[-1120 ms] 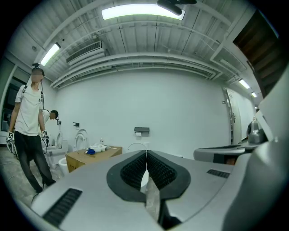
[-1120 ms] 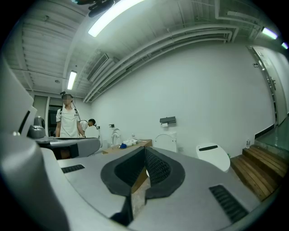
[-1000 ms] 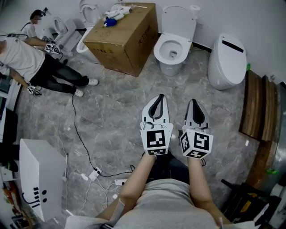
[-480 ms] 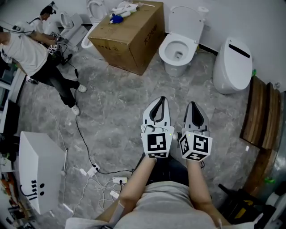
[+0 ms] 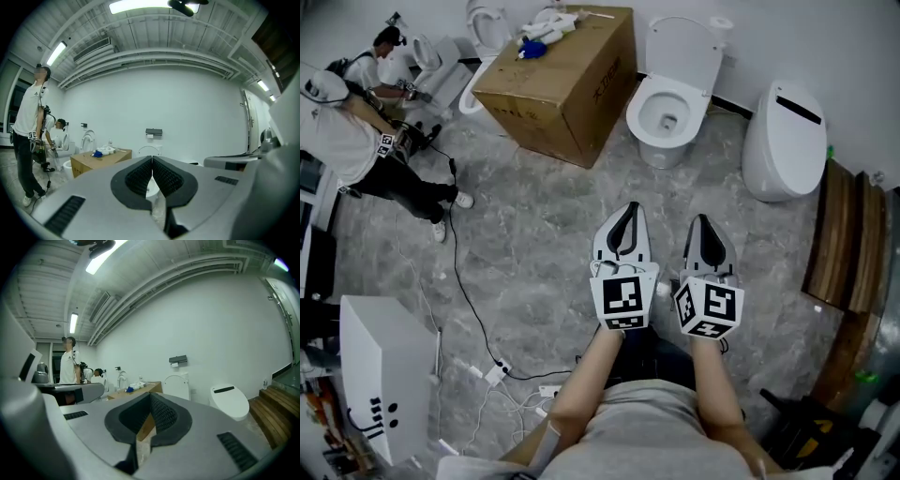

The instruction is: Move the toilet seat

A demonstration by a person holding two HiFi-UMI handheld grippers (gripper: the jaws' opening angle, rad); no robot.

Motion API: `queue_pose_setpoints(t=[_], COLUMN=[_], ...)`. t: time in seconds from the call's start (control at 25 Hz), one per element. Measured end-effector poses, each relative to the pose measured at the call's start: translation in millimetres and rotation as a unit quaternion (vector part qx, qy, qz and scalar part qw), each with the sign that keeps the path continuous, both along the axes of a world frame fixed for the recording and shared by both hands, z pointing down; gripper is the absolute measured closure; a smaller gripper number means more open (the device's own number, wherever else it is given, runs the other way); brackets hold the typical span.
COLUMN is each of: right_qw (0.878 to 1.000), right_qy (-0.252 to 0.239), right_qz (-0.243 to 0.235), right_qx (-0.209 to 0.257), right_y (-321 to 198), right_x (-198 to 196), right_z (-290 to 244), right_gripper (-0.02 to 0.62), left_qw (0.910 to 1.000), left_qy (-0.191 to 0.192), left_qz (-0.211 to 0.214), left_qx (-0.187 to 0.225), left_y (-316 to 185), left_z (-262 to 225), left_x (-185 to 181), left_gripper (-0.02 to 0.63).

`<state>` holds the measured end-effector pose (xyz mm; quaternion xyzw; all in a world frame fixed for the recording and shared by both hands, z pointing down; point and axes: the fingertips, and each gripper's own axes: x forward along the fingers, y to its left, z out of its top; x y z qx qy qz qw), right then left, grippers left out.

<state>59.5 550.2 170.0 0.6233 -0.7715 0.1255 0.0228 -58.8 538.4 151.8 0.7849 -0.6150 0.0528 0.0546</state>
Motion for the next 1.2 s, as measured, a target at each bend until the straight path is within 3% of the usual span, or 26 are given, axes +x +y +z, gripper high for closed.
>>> queue_pose_setpoints(t=[0.8, 1.2], right_qw=[0.999, 0.998], right_qy=[0.014, 0.022], right_qz=[0.031, 0.045], right_qx=[-0.02, -0.024], right_y=[-147.8, -187.6], right_x=[-33.4, -38.8], right_z=[7.6, 11.9], right_gripper=[0.578, 0.578], left_qw=[0.9991, 0.9986], left_qy=[0.008, 0.015], left_qz=[0.037, 0.043], left_qx=[-0.018, -0.028], left_y=[-155.4, -197.0], left_z=[7.2, 16.8], left_x=[-31.3, -42.8], left_gripper=[0.589, 0.589])
